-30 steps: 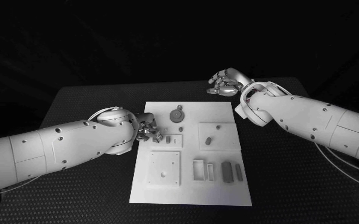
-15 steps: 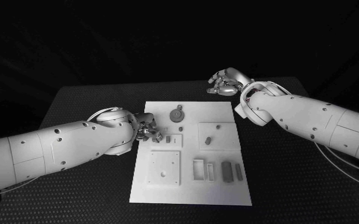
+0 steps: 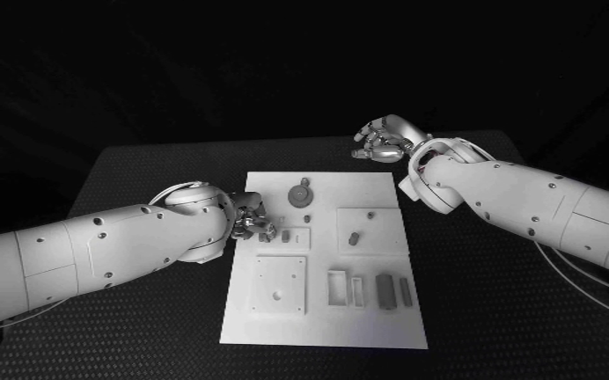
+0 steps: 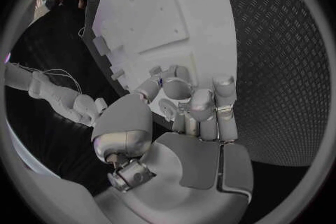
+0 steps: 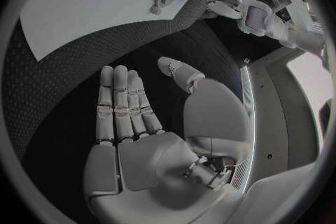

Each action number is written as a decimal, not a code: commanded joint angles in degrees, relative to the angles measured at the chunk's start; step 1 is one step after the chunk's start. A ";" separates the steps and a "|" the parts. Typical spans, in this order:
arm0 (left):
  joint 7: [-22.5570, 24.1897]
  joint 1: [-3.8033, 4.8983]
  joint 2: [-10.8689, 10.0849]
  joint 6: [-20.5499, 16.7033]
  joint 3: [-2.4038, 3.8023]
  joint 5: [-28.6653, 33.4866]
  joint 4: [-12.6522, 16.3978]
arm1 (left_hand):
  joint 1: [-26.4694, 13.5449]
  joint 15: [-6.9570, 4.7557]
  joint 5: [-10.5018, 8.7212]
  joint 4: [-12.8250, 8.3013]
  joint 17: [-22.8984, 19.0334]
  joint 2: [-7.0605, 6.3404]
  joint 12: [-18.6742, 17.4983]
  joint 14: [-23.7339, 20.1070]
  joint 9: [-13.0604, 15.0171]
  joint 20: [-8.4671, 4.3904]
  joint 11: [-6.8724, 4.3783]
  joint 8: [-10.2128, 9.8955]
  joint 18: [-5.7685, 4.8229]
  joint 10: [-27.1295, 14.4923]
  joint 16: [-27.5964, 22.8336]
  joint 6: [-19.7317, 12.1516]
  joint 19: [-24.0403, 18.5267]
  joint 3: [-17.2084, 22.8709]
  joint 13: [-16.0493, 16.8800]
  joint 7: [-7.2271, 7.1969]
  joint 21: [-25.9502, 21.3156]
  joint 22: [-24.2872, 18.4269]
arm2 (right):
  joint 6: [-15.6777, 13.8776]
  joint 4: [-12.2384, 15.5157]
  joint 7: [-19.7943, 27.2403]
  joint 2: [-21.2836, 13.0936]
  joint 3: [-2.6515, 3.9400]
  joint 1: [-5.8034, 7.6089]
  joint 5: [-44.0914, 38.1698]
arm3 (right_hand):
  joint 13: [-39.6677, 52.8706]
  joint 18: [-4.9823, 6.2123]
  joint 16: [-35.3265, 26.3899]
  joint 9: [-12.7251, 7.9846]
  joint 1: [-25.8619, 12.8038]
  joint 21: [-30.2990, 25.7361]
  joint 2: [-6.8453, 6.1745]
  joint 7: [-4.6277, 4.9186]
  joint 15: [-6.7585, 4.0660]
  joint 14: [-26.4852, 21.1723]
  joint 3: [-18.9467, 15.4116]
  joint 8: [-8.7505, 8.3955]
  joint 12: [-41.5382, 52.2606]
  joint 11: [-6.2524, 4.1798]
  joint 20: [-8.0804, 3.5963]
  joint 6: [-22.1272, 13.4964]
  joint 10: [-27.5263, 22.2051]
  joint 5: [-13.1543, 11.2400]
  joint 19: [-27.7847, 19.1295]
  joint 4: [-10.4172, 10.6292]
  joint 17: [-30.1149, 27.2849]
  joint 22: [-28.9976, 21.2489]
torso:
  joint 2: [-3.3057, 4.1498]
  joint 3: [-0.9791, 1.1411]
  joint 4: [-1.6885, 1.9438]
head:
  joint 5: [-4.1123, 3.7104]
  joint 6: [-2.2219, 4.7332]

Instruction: Assemble the parts on the task board

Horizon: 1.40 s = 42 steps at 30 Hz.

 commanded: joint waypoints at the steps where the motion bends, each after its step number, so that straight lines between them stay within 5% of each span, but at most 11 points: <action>1: -1.71 -1.09 0.18 5.16 -0.84 1.78 -0.18 | -1.01 -0.17 -0.12 -2.34 -0.10 0.01 0.37 0.05 -0.09 -4.05 -1.20 0.21 0.52 -1.06 -0.09 7.40 0.10 8.39 0.08 -4.65 0.06 0.68 | 0.61 0.03 0.49 0.00 0.02 -0.02 -0.17 | -0.06 0.93 0.21 -0.09 -0.20 -0.36 0.19 0.86 0.15 -0.40 -0.34 0.37 0.35 0.04 0.18 -0.37 -0.47 0.24 0.14 0.02 -0.10 1.33 | -0.03 0.00 -0.03 | 0.05 -0.05; 17: -1.69 -1.09 0.49 4.66 -0.84 1.36 -0.87 | -1.43 -0.26 -2.33 -1.39 -0.37 -0.29 0.41 0.04 -0.17 -4.16 -1.04 0.07 0.63 -1.21 -0.39 7.16 0.14 8.65 -0.13 -4.52 -0.12 0.57 | 0.70 0.06 0.47 -0.03 0.02 -0.02 -0.17 | -0.11 0.93 0.22 -0.10 -0.19 -0.38 0.19 0.86 0.15 -0.41 -0.35 0.38 0.38 0.04 0.18 -0.38 -0.47 0.26 0.14 0.01 -0.12 1.34 | 0.02 -0.04 0.00 | -0.10 0.13; 19: -1.64 -1.09 0.48 4.00 -0.84 1.42 -0.94 | -1.16 -0.37 -4.47 -0.97 -0.60 -0.67 0.25 0.01 -0.19 -4.20 -0.94 -0.03 0.66 -1.25 -0.65 6.95 0.12 8.73 -0.35 -4.43 -0.18 0.56 | 0.70 0.06 0.47 -0.03 0.02 -0.02 -0.17 | -0.12 0.93 0.22 -0.11 -0.20 -0.38 0.19 0.86 0.15 -0.41 -0.35 0.38 0.38 0.04 0.19 -0.38 -0.48 0.27 0.14 0.01 -0.12 1.34 | 0.01 -0.05 0.00 | -0.13 0.16; 20: -1.60 -1.09 0.48 3.60 -0.84 1.42 -1.00 | -1.15 -0.45 -8.27 0.27 -0.81 -1.54 0.05 -0.02 -0.23 -4.21 -0.78 -0.20 0.66 -1.28 -0.91 6.78 0.09 8.59 -0.56 -4.32 -0.32 0.49 | 0.70 0.07 0.47 -0.03 0.02 -0.02 -0.17 | -0.12 0.93 0.22 -0.11 -0.20 -0.39 0.18 0.86 0.15 -0.41 -0.36 0.38 0.39 0.04 0.19 -0.38 -0.48 0.27 0.14 0.01 -0.12 1.34 | 0.01 -0.06 0.01 | -0.16 0.19; 27: -1.51 -1.08 0.53 2.41 -0.84 1.36 -1.34 | -0.50 -0.81 -17.77 4.37 -1.83 -6.83 -1.08 -0.13 -0.45 -4.35 -0.37 -1.09 0.71 -1.36 -1.99 6.19 -0.21 8.14 -1.45 -3.95 -0.84 0.41 | 0.69 0.09 0.46 -0.07 0.02 -0.02 -0.18 | -0.14 0.92 0.23 -0.11 -0.22 -0.40 0.17 0.86 0.15 -0.42 -0.37 0.38 0.39 0.04 0.19 -0.39 -0.49 0.27 0.14 0.02 -0.13 1.34 | 0.03 -0.02 0.00 | -0.20 0.20; 36: -1.53 -1.08 0.69 2.15 -0.84 1.17 -1.96 | 0.28 -0.77 -23.44 6.19 -2.20 -8.21 -1.52 -0.08 -0.39 -4.38 -0.26 -1.43 0.64 -1.21 -2.22 6.19 -0.37 7.79 -1.74 -3.87 -1.10 0.46 | 0.70 0.13 0.44 -0.08 0.02 -0.02 -0.20 | -0.17 0.92 0.22 -0.12 -0.22 -0.41 0.17 0.87 0.16 -0.43 -0.37 0.38 0.41 0.05 0.19 -0.40 -0.50 0.29 0.13 0.02 -0.15 1.34 | 0.03 0.01 -0.02 | -0.22 0.20; 42: -1.49 -1.08 0.81 2.00 -0.84 0.97 -2.31 | 0.22 -0.76 -29.80 8.45 -2.34 -9.85 -1.59 -0.08 -0.24 -4.44 -0.26 -1.57 0.63 -1.16 -2.17 6.26 -0.37 7.39 -1.77 -3.89 -1.26 0.51 | 0.71 0.11 0.46 -0.03 0.02 -0.03 -0.20 | -0.19 0.92 0.22 -0.13 -0.23 -0.42 0.17 0.87 0.16 -0.44 -0.38 0.38 0.41 0.05 0.20 -0.41 -0.51 0.30 0.13 0.03 -0.15 1.34 | 0.03 0.00 0.00 | -0.28 0.20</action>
